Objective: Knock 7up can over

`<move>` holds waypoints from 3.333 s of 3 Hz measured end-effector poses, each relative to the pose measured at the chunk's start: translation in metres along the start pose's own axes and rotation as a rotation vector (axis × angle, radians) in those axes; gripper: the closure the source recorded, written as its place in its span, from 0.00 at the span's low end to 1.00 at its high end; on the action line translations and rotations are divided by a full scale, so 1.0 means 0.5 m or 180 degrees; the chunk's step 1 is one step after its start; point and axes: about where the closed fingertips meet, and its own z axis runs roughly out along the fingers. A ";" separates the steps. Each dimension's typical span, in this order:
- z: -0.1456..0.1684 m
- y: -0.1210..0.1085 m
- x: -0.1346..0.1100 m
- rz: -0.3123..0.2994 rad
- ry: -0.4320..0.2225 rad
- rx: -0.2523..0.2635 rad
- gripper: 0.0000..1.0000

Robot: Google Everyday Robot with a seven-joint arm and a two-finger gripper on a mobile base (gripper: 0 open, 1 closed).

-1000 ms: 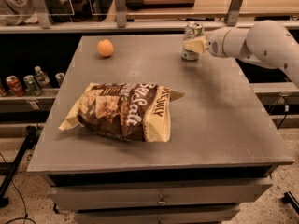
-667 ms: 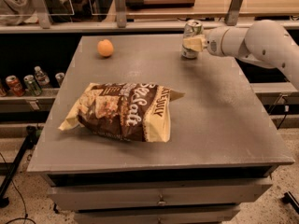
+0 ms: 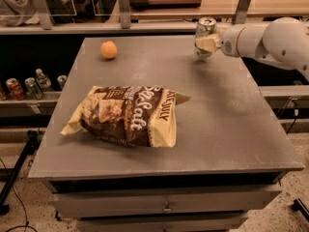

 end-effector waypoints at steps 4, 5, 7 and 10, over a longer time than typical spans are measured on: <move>-0.107 -0.009 -0.079 -0.1885 0.0407 -0.0486 1.00; -0.112 0.020 -0.068 -0.2458 0.0757 -0.0672 1.00; -0.106 0.065 -0.013 -0.3355 0.1628 -0.0754 1.00; -0.126 0.133 0.037 -0.4182 0.2487 -0.1314 1.00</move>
Offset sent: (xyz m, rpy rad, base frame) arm -0.0414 -0.0356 0.0617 -0.3484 -0.1318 0.2214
